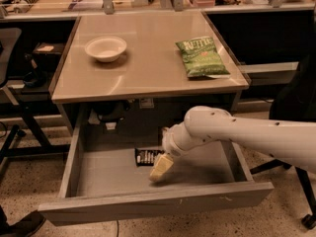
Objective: Pick rxbar chocolate from top drawer and place on counter
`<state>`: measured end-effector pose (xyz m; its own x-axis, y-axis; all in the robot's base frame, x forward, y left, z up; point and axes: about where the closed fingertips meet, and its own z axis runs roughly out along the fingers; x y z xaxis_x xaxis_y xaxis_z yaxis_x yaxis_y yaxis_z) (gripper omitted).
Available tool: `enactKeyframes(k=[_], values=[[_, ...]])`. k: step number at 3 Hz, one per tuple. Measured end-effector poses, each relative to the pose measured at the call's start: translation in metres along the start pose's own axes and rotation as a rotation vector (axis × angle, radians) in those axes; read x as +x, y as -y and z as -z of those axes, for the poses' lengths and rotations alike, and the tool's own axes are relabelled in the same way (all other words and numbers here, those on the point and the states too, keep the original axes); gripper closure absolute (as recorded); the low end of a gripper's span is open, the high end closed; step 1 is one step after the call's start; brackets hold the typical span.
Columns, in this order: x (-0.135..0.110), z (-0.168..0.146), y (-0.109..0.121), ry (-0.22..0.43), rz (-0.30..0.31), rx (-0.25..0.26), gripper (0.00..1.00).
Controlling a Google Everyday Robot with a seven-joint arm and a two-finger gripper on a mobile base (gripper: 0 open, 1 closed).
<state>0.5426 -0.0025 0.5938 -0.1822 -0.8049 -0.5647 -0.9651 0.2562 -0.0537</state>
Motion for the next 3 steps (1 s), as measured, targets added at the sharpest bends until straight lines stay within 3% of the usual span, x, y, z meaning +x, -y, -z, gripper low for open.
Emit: enactKeyframes(k=[3], values=[[0.0000,-0.0001,-0.0001,0.000,0.000,0.000,0.66]])
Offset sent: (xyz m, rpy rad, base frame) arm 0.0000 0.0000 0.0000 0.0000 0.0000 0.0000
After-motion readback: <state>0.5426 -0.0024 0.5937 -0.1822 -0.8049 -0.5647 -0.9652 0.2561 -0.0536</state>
